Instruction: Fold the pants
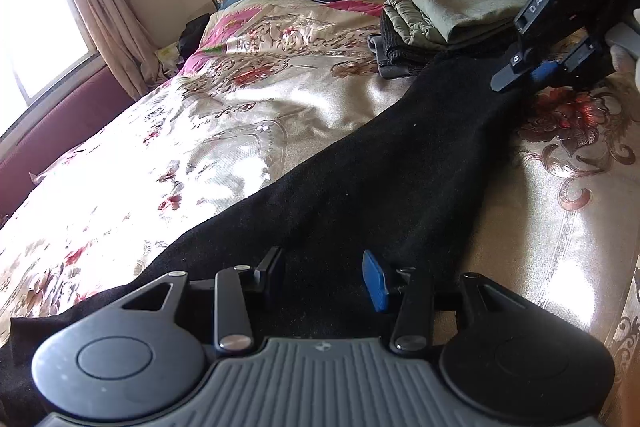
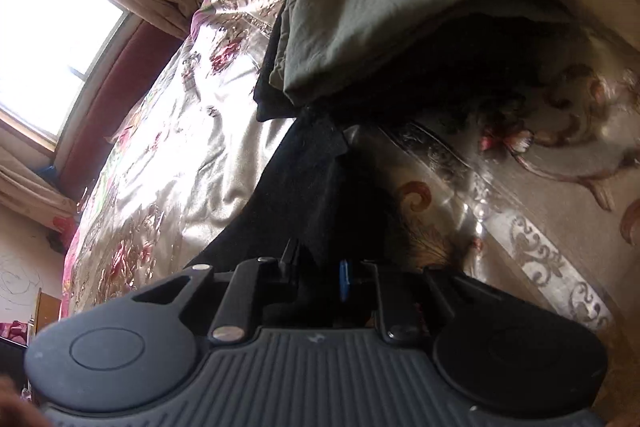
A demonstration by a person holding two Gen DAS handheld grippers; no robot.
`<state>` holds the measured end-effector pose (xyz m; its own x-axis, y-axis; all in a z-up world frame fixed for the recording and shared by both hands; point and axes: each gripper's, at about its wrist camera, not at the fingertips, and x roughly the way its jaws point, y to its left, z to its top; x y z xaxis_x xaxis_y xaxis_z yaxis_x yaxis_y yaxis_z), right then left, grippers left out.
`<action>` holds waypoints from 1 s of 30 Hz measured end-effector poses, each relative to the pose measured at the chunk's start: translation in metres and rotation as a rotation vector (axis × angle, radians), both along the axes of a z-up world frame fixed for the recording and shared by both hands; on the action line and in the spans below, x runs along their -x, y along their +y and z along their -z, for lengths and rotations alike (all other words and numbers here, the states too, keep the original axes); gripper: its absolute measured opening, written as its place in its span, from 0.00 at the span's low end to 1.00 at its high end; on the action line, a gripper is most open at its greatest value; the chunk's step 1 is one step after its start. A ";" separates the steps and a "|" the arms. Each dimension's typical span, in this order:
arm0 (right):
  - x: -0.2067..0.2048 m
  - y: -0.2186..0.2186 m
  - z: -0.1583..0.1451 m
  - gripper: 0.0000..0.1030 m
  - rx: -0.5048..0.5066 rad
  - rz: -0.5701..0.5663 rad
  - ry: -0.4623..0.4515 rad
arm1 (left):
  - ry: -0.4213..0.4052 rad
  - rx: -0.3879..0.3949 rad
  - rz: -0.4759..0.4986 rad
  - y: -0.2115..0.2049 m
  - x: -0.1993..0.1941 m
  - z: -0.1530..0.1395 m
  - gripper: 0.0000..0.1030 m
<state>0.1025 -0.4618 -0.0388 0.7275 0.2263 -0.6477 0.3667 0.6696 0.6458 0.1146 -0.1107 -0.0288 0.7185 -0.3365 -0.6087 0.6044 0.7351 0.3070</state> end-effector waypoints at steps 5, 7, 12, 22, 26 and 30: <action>0.029 0.022 -0.012 0.33 -0.050 -0.043 -0.043 | -0.015 -0.013 0.013 0.000 0.003 0.000 0.56; 0.022 0.034 -0.006 0.31 -0.013 -0.067 -0.020 | -0.019 -0.018 0.014 -0.001 0.003 0.000 0.56; -0.012 0.047 0.006 0.30 0.086 -0.030 -0.009 | -0.014 -0.007 0.009 0.000 0.006 -0.001 0.57; -0.049 0.029 0.047 0.33 -0.186 -0.003 -0.095 | -0.002 0.025 0.000 0.002 0.001 0.001 0.57; -0.054 0.020 0.052 0.35 -0.295 -0.002 -0.120 | 0.006 0.033 -0.002 0.003 -0.003 0.001 0.57; -0.035 0.014 0.039 0.24 -0.307 0.018 -0.243 | 0.003 0.032 0.006 0.003 -0.003 0.000 0.57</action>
